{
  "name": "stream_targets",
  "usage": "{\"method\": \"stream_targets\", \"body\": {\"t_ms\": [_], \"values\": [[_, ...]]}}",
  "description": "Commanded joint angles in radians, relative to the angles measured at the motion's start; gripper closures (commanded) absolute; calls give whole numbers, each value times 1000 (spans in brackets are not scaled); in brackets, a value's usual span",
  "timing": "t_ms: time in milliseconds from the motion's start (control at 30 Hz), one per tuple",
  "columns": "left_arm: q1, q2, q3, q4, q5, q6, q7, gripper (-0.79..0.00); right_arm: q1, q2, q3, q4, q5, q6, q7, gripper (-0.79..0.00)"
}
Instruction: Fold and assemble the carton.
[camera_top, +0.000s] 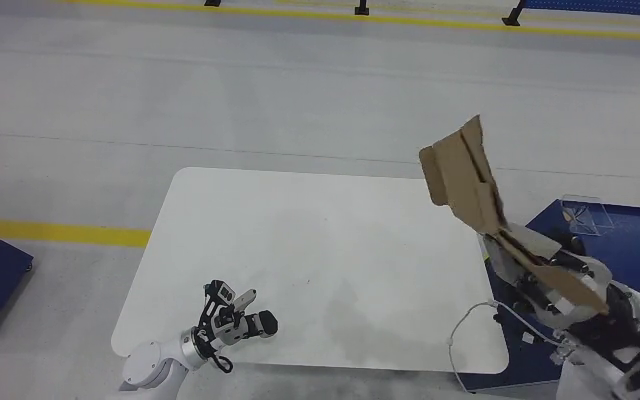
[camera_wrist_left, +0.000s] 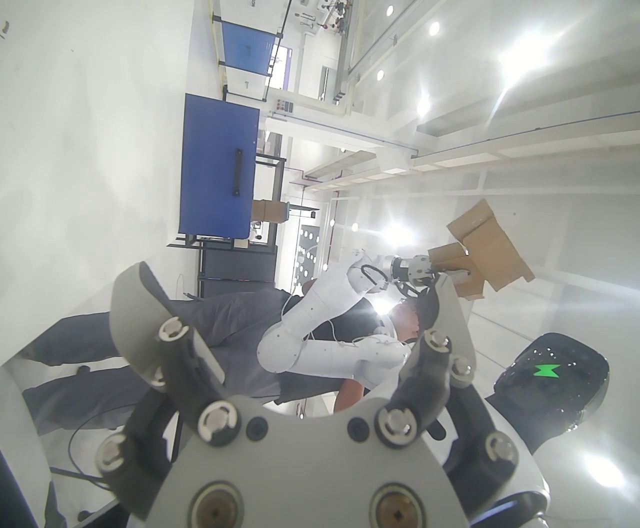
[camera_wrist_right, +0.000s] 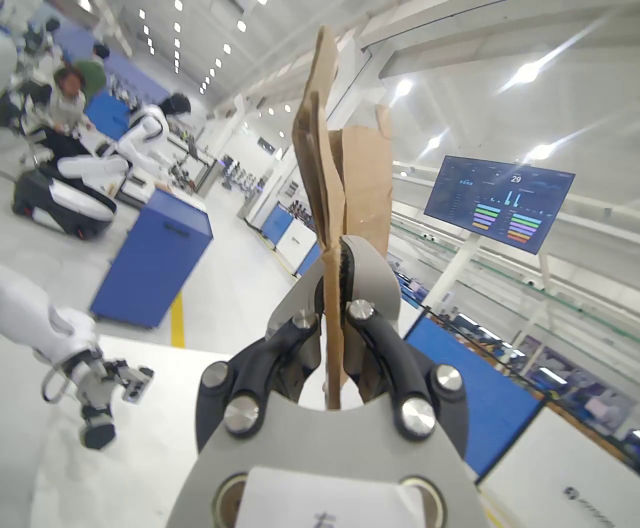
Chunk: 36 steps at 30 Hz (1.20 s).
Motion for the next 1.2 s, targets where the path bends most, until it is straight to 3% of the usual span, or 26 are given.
{"method": "stream_targets", "body": {"t_ms": [0, 133, 233, 400, 567, 667, 833, 967, 1000, 1167], "values": [[0, 0, 0, 0, 0, 0, 0, -785, -39, 10, -13, -1, -422, 99, -249, 0], [0, 0, 0, 0, 0, 0, 0, -785, -176, 38, -67, -1, -988, 477, -521, 0], [0, 0, 0, 0, 0, 0, 0, -785, -252, 46, -89, -1, -1210, 703, -559, 0], [0, 0, 0, 0, 0, 0, 0, -785, -313, 54, -133, -1, -1449, 910, -515, 0], [0, 0, 0, 0, 0, 0, 0, -785, -337, 57, -195, -1, -1496, 960, -469, 0], [0, 0, 0, 0, 0, 0, 0, -785, -330, 60, -206, -1, -1388, 912, -502, 0], [0, 0, 0, 0, 0, 0, 0, -785, -281, 63, -130, 52, -783, 621, -648, 0], [0, 0, 0, 0, 0, 0, 0, -785, -228, 72, -85, 149, -346, 324, -746, 0], [0, 0, 0, 0, 0, 0, 0, -785, -211, 75, -83, 174, -251, 255, -745, 0], [0, 0, 0, 0, 0, 0, 0, -785, -154, 100, -202, 205, 264, 6, -496, 0]]}}
